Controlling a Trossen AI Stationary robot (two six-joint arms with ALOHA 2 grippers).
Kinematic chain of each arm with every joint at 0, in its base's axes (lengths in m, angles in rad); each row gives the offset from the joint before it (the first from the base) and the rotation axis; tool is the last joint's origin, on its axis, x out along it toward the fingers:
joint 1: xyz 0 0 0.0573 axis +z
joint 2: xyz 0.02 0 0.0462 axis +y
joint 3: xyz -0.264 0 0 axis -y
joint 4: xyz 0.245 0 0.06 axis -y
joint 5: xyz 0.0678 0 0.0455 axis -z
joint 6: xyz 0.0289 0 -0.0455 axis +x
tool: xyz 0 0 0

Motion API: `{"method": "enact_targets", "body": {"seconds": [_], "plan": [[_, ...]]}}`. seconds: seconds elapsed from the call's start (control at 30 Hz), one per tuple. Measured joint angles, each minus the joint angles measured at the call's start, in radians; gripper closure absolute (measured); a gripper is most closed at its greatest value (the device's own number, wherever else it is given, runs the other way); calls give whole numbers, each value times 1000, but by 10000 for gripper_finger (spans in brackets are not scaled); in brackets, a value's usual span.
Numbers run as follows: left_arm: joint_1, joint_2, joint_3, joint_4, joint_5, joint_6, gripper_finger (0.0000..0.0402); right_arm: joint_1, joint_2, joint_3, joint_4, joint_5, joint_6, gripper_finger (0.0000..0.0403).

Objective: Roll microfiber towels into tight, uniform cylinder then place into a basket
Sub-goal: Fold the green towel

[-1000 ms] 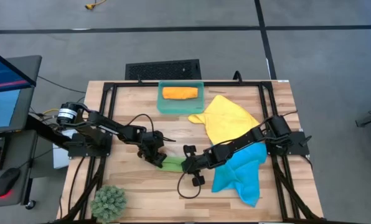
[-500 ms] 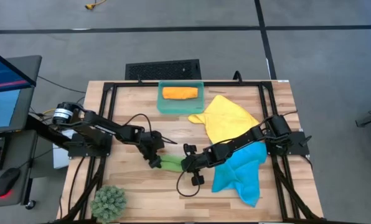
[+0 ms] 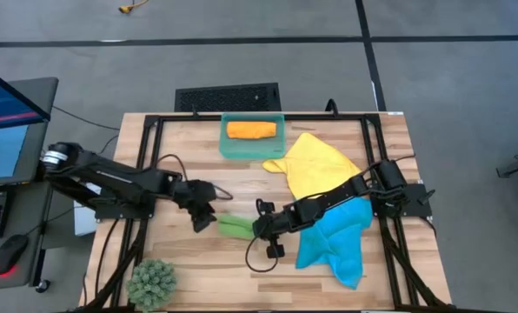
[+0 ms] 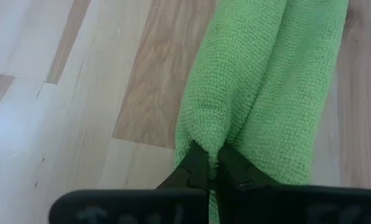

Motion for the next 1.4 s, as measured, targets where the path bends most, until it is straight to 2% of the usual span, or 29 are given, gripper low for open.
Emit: {"method": "enact_targets", "body": {"seconds": [0.1,0.2,0.37,0.47,0.57,0.77,1.1,1.23,1.33,1.4], "plan": [[-83,-44,2,30,-98,120,250,-5,0,0,0,-10,27,382],[-176,-37,2,59,-185,238,250,-6,0,0,0,-10,35,376],[-304,60,2,165,-290,433,250,-6,0,0,0,-10,36,386],[-344,135,2,219,-371,489,251,-6,0,0,0,-10,36,384],[-356,204,2,276,-396,528,251,-6,0,0,0,-10,36,374],[-355,306,2,315,-458,551,251,-6,0,0,0,-28,37,386],[-356,455,8,343,-581,551,251,-6,-1,0,0,-48,37,379],[-357,489,11,362,-604,490,252,-4,-1,0,0,-51,37,386],[-351,492,11,359,-605,415,270,-1,-1,0,0,-50,37,376],[-343,493,11,356,-593,379,296,0,-1,0,0,-51,37,367]]}}
